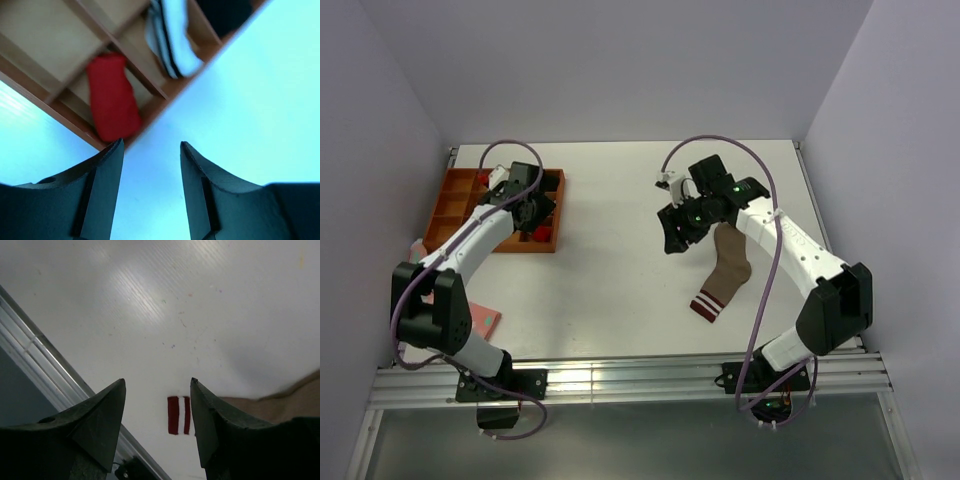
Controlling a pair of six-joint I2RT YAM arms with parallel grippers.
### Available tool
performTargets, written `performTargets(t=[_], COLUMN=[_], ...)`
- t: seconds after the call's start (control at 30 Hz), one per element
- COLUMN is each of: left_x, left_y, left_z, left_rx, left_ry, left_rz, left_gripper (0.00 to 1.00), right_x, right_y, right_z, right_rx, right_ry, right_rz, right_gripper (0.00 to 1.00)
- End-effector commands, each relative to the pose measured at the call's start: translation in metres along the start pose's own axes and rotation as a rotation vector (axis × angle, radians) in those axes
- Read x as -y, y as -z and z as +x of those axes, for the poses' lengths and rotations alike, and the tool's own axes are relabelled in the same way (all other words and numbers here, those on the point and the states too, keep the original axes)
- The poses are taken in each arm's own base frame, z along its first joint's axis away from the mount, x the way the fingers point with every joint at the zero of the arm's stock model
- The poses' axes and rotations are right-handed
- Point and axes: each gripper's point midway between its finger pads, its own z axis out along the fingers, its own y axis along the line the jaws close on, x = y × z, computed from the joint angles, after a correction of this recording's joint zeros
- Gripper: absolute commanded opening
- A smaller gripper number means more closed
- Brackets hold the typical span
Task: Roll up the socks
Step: Place the sock in the storage box, then adjust the sock at the center of the board.
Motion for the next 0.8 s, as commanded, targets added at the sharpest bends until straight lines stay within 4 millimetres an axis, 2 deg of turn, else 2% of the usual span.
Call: performTargets(t=[0.0, 0.03, 0.07, 0.13, 0.17, 0.2, 0.23, 0.33, 0.43, 0.57, 0.77], left_x=[0.032, 0.038, 0.046, 0.053, 0.058, 0.060, 0.064, 0.071, 0.072, 0.067, 0.065], left_y=[0.031, 0.041, 0.048, 0.062, 0.067, 0.073, 0.081, 0.095, 0.106, 0.115, 0.129], left_z=[0.009, 0.010, 0.014, 0.025, 0.029, 0.040, 0.043, 0.061, 0.073, 0.083, 0.083], left_rx=[-0.012, -0.014, -0.030, -0.046, -0.047, -0.062, -0.066, -0.105, -0.127, -0.148, -0.147], left_ry=[-0.025, -0.029, -0.034, -0.055, -0.071, -0.092, -0.103, -0.140, -0.151, -0.163, -0.166], left_rz=[0.190, 0.236, 0.288, 0.358, 0.390, 0.411, 0.446, 0.515, 0.573, 0.613, 0.655], left_gripper=[0.54, 0.54, 0.53, 0.53, 0.53, 0.53, 0.53, 0.53, 0.53, 0.53, 0.53], right_x=[0.011, 0.023, 0.029, 0.046, 0.052, 0.054, 0.055, 0.061, 0.064, 0.063, 0.053], right_y=[0.022, 0.026, 0.022, 0.032, 0.027, 0.029, 0.027, 0.015, 0.008, 0.001, -0.013], right_z=[0.012, 0.018, 0.035, 0.047, 0.067, 0.074, 0.082, 0.122, 0.143, 0.151, 0.155], right_rx=[0.025, 0.015, -0.019, -0.028, -0.073, -0.081, -0.101, -0.204, -0.259, -0.293, -0.323], right_ry=[0.061, 0.085, 0.092, 0.147, 0.146, 0.154, 0.162, 0.168, 0.197, 0.197, 0.231], right_rz=[0.117, 0.184, 0.212, 0.325, 0.348, 0.366, 0.370, 0.372, 0.362, 0.342, 0.336], right_gripper=[0.62, 0.62, 0.62, 0.61, 0.61, 0.61, 0.61, 0.60, 0.60, 0.60, 0.60])
